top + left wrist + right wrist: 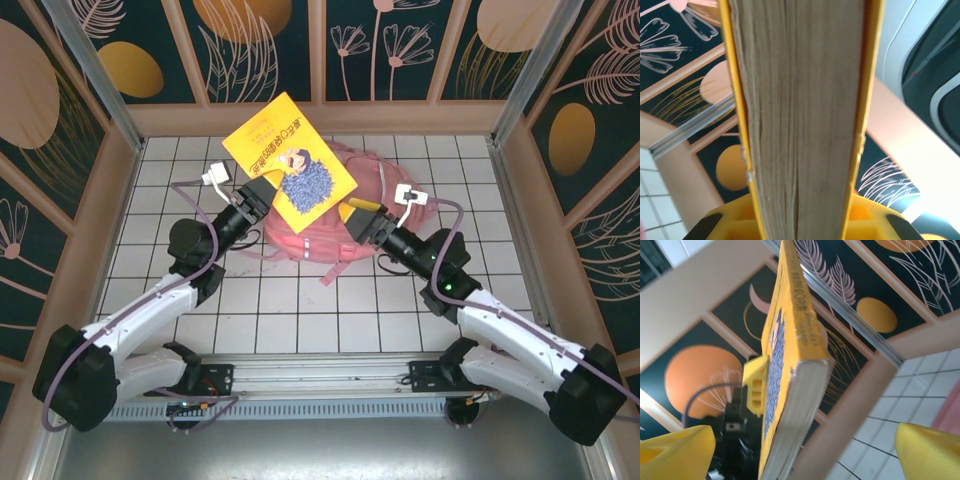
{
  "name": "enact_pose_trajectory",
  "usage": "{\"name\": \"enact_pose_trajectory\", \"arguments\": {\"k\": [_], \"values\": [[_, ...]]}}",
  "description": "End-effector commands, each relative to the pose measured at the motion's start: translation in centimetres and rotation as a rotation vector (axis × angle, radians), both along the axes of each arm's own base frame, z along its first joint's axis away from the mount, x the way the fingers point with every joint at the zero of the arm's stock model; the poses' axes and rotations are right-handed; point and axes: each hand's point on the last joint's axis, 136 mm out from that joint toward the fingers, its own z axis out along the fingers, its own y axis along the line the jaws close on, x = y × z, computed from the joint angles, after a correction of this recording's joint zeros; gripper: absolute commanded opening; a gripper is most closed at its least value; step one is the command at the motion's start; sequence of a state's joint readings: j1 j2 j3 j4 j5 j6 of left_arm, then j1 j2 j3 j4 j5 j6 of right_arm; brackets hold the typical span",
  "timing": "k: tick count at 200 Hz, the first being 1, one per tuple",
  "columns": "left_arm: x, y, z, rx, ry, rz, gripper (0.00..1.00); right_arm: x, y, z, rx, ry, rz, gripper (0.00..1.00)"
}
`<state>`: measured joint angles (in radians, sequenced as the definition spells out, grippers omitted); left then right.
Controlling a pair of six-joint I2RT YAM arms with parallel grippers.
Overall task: Pack the student bag
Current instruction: Pick up the book from the bottom-center of the table.
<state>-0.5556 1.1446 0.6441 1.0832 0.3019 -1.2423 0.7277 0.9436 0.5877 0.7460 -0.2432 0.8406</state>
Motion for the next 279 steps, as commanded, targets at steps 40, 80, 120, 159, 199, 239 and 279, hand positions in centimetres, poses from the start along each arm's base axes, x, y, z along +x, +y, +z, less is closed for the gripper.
{"name": "enact_pose_trajectory", "arguments": {"k": [40, 80, 120, 159, 199, 239, 279], "values": [[-2.4, 1.5, 7.9, -0.244, -0.208, 0.003, 0.00, -0.8, 1.1, 7.5, 0.218, -0.141, 0.114, 0.96], [-2.3, 0.5, 7.3, -0.238, -0.188, -0.015, 0.00, 0.6, 2.6, 7.9, 0.242, -0.131, 0.138, 0.86], [-1.9, 0.0, 6.3, -0.212, -0.174, 0.001, 0.00, 1.5, 4.1, 7.9, 0.253, -0.120, 0.172, 0.56], [-1.4, -0.5, 5.4, -0.192, -0.149, 0.009, 0.00, 2.0, 4.0, 7.4, 0.226, -0.107, 0.101, 0.01], [1.4, -3.7, 1.9, 0.086, -0.025, 0.033, 0.49, 3.5, 0.4, 6.6, 0.132, -0.080, -0.093, 0.00], [6.1, -6.8, -4.6, 0.474, 0.120, 0.097, 0.57, 6.8, -9.7, 2.6, -0.127, 0.135, -0.565, 0.00], [11.6, -13.6, -13.3, 0.733, 0.335, -0.080, 0.59, 5.4, -21.2, -1.4, -0.350, 0.315, -1.057, 0.00]]}}
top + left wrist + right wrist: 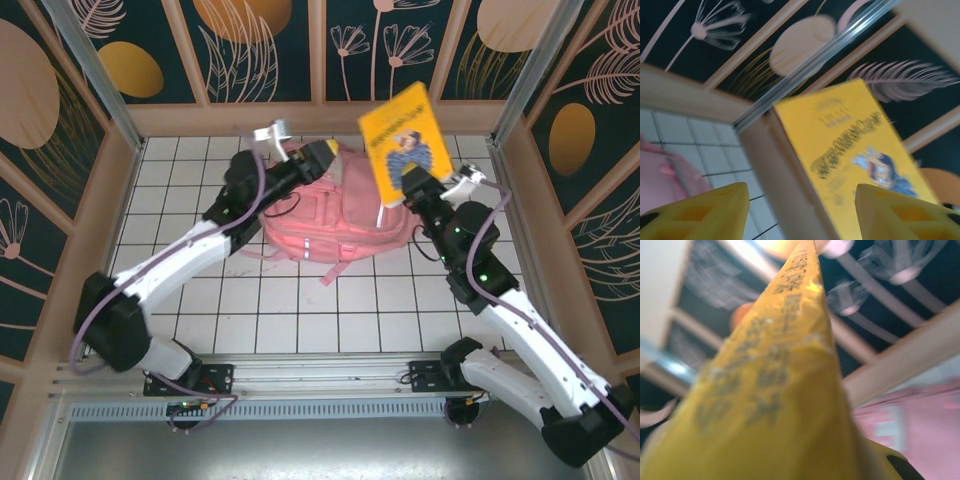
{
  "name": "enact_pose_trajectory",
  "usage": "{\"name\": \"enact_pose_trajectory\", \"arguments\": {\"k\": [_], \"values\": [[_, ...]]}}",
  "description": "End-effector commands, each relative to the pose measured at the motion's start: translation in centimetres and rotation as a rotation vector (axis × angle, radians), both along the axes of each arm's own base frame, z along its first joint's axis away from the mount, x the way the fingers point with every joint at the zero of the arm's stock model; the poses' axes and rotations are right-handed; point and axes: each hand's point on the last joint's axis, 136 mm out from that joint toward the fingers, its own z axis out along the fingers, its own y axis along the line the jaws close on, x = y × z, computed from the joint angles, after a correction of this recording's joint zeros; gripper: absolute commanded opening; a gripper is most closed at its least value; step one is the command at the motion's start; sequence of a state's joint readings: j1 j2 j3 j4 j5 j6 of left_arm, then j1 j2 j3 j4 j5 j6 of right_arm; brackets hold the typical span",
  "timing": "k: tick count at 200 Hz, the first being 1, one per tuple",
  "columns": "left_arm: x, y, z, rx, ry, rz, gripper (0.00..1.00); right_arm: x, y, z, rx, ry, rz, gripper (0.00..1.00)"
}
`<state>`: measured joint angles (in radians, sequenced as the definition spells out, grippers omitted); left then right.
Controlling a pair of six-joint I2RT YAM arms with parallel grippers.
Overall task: Pack the student bag
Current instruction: Pick up the book from the bottom-center of the table, then open the student bag at the top-center of the table.
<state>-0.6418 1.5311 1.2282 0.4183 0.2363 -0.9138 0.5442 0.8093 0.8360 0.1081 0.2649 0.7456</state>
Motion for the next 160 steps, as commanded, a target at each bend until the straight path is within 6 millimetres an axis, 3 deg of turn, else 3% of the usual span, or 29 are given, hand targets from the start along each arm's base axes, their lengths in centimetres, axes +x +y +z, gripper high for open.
{"name": "enact_pose_trajectory", "arguments": {"k": [1, 22, 46, 66, 108, 132, 160], "values": [[2.1, -4.0, -10.1, 0.272, 0.229, -0.116, 0.59, -1.4, -8.0, -2.7, -0.181, 0.155, -0.355, 0.00], [3.7, -7.8, -14.1, 0.362, 0.303, -0.196, 0.64, -2.7, -10.6, -3.2, -0.201, 0.173, -0.416, 0.00], [4.8, -11.6, -16.1, 0.402, 0.336, -0.248, 0.53, -3.6, -11.8, -3.5, -0.209, 0.175, -0.443, 0.00], [5.1, -13.6, -17.7, 0.425, 0.359, -0.275, 0.51, -4.0, -12.3, -3.6, -0.220, 0.175, -0.455, 0.00], [4.1, -16.0, -21.5, 0.439, 0.415, -0.308, 0.51, -4.4, -12.6, -3.5, -0.243, 0.156, -0.466, 0.00], [3.9, -16.8, -22.8, 0.448, 0.429, -0.315, 0.49, -4.3, -12.5, -3.4, -0.252, 0.143, -0.461, 0.00], [4.6, -16.6, -24.3, 0.506, 0.441, -0.284, 0.34, -4.1, -12.2, -3.8, -0.245, 0.146, -0.443, 0.00]]}}
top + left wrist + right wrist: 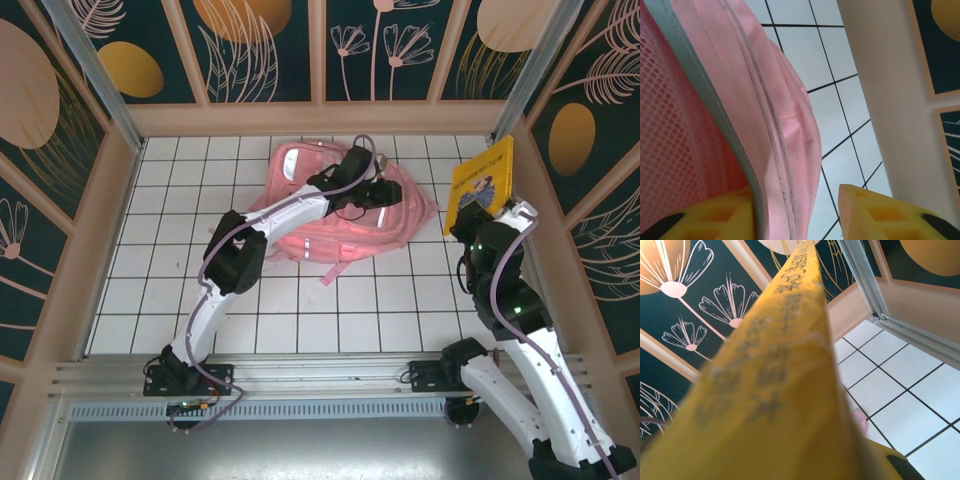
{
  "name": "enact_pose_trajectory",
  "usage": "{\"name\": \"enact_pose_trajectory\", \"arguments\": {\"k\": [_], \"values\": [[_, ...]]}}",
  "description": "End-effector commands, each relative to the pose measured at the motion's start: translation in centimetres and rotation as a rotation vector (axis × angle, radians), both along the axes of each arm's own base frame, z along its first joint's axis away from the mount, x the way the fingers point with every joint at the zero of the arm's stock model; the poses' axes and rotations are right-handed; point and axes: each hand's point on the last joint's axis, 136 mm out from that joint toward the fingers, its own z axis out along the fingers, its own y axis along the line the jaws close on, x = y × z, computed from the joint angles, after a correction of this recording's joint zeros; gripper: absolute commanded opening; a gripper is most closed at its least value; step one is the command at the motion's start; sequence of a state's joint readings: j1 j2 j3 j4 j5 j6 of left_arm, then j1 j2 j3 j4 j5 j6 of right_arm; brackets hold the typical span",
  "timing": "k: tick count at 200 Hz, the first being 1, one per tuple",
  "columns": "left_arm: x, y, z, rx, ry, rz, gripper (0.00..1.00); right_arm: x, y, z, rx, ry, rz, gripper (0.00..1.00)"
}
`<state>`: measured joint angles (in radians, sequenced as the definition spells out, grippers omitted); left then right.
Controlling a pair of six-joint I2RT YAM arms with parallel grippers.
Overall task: Pack the student bag
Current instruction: Open the student bag at the top-center of the table, then place the book in the student bag.
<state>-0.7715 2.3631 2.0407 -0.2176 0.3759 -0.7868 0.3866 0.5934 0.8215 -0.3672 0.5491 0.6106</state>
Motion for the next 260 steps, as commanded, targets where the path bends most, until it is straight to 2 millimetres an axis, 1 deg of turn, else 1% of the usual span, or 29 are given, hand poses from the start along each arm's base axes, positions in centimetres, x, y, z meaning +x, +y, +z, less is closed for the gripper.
{"name": "enact_pose_trajectory", "arguments": {"k": [1, 5, 11, 24, 37, 48, 65, 82, 108, 127, 137, 149, 156, 164, 175, 195, 205, 210, 212, 214, 226, 245, 260], "values": [[0.3, -0.1, -1.6, 0.054, 0.012, 0.007, 0.33, -0.1, -0.2, 1.9, 0.018, -0.085, -0.004, 0.00], [0.4, 0.0, -1.8, 0.064, 0.012, 0.011, 0.29, -0.1, -0.1, 1.9, 0.021, -0.086, 0.000, 0.00], [0.4, 0.2, -2.0, 0.076, 0.009, 0.014, 0.19, -0.1, 0.0, 1.9, 0.026, -0.088, 0.007, 0.00], [0.5, 0.4, -1.8, 0.094, -0.009, 0.011, 0.00, 0.0, 0.3, 2.0, 0.030, -0.089, 0.023, 0.00], [0.6, 0.7, -0.5, 0.106, -0.049, 0.004, 0.00, 0.0, 0.5, 2.0, 0.023, -0.084, 0.037, 0.00], [0.7, 1.1, 1.3, 0.114, -0.098, 0.000, 0.00, 0.1, 0.6, 2.2, 0.011, -0.082, 0.049, 0.00], [0.4, 1.8, 5.5, 0.110, -0.187, -0.029, 0.00, 0.2, 0.7, 2.3, -0.002, -0.068, 0.051, 0.00], [-0.3, 3.1, 9.7, 0.106, -0.267, -0.064, 0.00, 0.4, 0.8, 2.5, -0.018, -0.053, 0.062, 0.00], [-1.7, 5.9, 15.6, 0.100, -0.365, -0.100, 0.00, 1.6, 1.5, 1.7, -0.030, 0.009, 0.099, 0.00], [-2.7, 8.3, 19.4, 0.093, -0.420, -0.098, 0.00, 2.3, 1.6, 1.1, 0.000, 0.026, 0.118, 0.00], [-3.2, 9.5, 20.8, 0.087, -0.438, -0.096, 0.00, 2.6, 1.5, 0.8, 0.010, 0.037, 0.133, 0.00], [-3.7, 11.1, 22.3, 0.074, -0.457, -0.083, 0.00, 3.1, 0.7, -0.2, 0.019, 0.071, 0.119, 0.00], [-4.2, 11.8, 23.5, 0.049, -0.474, -0.083, 0.00, 3.3, 0.4, -0.7, 0.035, 0.086, 0.126, 0.00], [-4.7, 12.7, 24.7, 0.026, -0.494, -0.082, 0.00, 3.7, 0.9, -1.0, 0.066, 0.086, 0.191, 0.00], [-5.0, 13.8, 26.1, 0.009, -0.518, -0.074, 0.00, 4.0, 1.7, -1.4, 0.121, 0.077, 0.286, 0.00], [-5.5, 15.4, 27.8, -0.017, -0.548, -0.079, 0.00, 4.4, 4.7, -1.6, 0.211, 0.074, 0.484, 0.00], [-5.6, 15.9, 28.2, -0.027, -0.562, -0.090, 0.00, 4.3, 6.1, -1.6, 0.264, 0.061, 0.568, 0.00], [-5.4, 16.0, 27.9, -0.032, -0.560, -0.097, 0.00, 4.2, 6.8, -1.6, 0.290, 0.060, 0.609, 0.00], [-5.9, 16.4, 28.9, -0.046, -0.580, -0.095, 0.00, 4.1, 7.0, -1.7, 0.301, 0.062, 0.622, 0.00], [-6.1, 16.7, 29.2, -0.052, -0.586, -0.095, 0.00, 4.0, 7.2, -1.7, 0.311, 0.063, 0.634, 0.00], [-6.2, 17.3, 29.7, -0.084, -0.595, -0.102, 0.00, 3.5, 8.3, -1.7, 0.358, 0.058, 0.702, 0.00], [-6.3, 18.2, 30.6, -0.163, -0.597, -0.106, 0.00, 2.6, 9.1, -1.7, 0.388, 0.069, 0.749, 0.00], [-6.4, 18.5, 31.1, -0.213, -0.591, -0.115, 0.00, 1.6, 10.3, -1.9, 0.416, 0.078, 0.827, 0.00]]}}
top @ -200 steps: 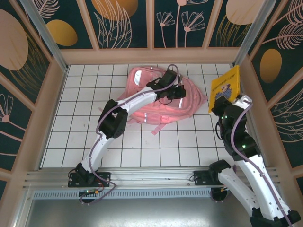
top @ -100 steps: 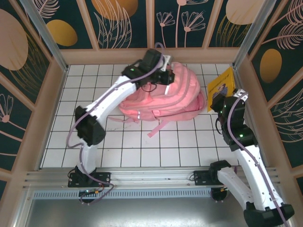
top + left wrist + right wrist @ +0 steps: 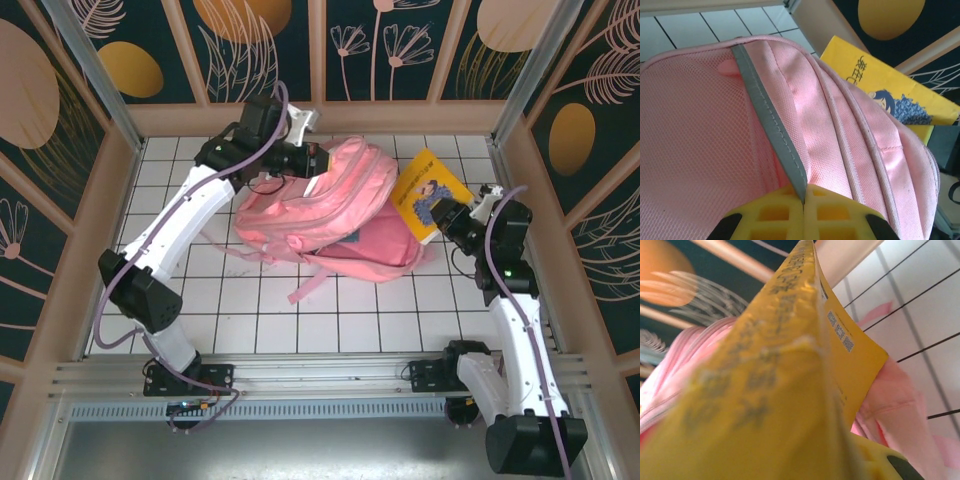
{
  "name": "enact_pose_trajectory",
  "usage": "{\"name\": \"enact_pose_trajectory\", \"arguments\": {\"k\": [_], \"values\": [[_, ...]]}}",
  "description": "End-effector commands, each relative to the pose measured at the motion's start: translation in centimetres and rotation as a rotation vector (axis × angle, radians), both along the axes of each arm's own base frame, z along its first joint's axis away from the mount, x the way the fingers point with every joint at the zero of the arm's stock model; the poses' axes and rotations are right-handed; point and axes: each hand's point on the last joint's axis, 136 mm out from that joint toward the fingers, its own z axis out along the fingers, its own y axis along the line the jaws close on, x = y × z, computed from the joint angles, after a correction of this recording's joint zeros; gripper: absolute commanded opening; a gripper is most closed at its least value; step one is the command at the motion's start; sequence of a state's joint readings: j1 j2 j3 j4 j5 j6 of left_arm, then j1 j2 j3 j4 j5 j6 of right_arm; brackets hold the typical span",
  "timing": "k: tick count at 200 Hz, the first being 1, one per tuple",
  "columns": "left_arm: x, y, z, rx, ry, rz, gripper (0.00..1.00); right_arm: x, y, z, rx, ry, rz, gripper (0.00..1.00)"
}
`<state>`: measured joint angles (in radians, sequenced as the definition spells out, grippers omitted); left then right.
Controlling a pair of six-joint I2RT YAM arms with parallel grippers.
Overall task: Pack the student bag
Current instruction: Place the book in the student bag.
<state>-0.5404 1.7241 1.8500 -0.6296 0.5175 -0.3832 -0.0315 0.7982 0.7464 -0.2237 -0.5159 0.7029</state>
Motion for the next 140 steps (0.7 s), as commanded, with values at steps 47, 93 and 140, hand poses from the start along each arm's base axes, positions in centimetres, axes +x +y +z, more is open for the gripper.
{"name": "enact_pose_trajectory", "arguments": {"k": [47, 93, 140], "values": [[-0.5, 1.1, 11.1, -0.283, -0.261, -0.073, 0.00, -4.1, 4.6, 3.5, 0.114, -0.062, 0.244, 0.00], [0.1, 1.0, 11.3, -0.300, -0.252, -0.074, 0.00, -5.9, 4.2, 3.6, 0.213, -0.004, 0.142, 0.00], [0.0, 0.5, 11.3, -0.322, -0.233, -0.102, 0.00, -6.4, 8.0, 3.2, 0.369, 0.027, 0.309, 0.00]]}}
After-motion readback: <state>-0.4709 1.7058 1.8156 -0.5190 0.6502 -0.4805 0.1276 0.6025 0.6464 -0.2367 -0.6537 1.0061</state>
